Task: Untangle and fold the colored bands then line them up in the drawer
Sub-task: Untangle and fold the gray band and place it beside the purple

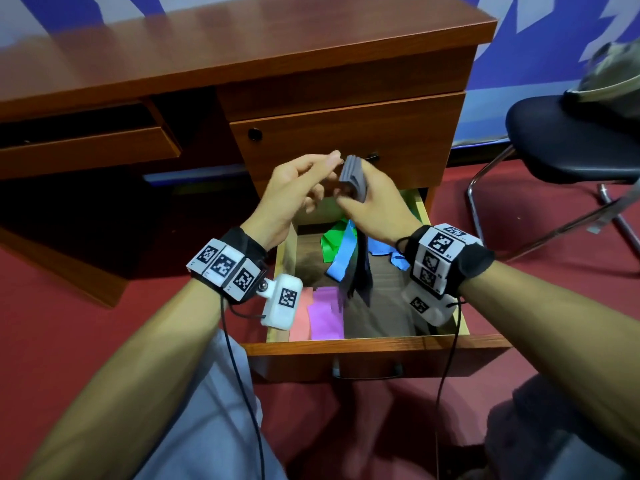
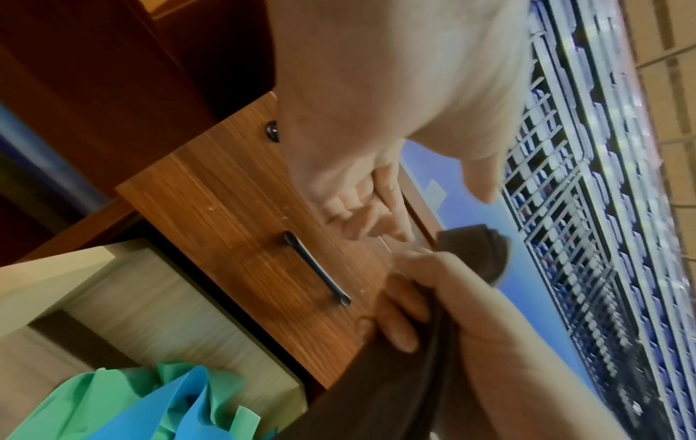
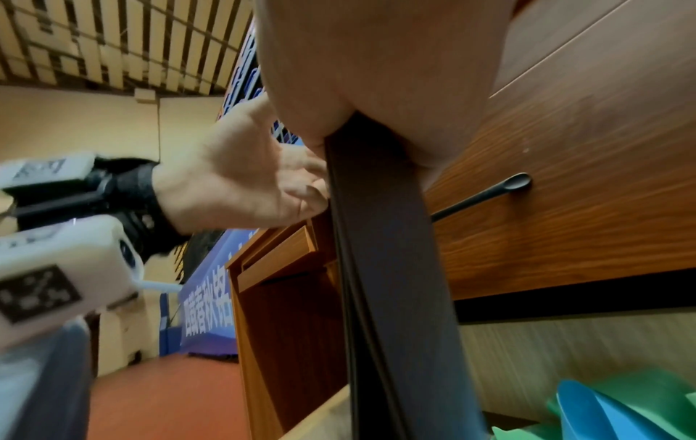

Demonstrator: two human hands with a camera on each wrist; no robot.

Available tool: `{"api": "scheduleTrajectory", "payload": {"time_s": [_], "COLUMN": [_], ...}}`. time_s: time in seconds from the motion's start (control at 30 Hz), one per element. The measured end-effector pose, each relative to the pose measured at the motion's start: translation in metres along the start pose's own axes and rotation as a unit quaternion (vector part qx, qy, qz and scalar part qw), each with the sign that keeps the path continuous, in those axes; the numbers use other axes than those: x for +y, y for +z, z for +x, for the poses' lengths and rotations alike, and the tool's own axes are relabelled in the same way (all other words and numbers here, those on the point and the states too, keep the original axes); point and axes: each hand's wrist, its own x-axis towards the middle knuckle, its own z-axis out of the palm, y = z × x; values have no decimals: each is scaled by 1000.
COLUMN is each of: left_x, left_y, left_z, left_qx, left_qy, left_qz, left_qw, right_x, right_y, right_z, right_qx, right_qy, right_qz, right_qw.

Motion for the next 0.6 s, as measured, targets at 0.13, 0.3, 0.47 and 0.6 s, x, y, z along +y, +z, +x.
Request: {"api": "scheduleTrajectory", "payload": {"time_s": [0.13,0.3,0.47,0.6], "left_x": [-17,-29,-35,-39], "left_y": [-2,19,52,58], "left_z": [3,-4,-12,-13], "left_qx": [-96,-209,-194,-197], "left_qy": [-10,-70,-72,-106], "left_qz": [51,142,127,106], "left_qw": [994,965,970,969], "right_x": [-10,-19,-27,-24], "right_y": [-8,-16,-17,-25], "right_z": [9,13,13,16], "right_qx": [40,60,41,58], "right_qy": [10,22,45,71], "right_qz": [76,128,243,315], "right_qw": [996,990,968,945]}}
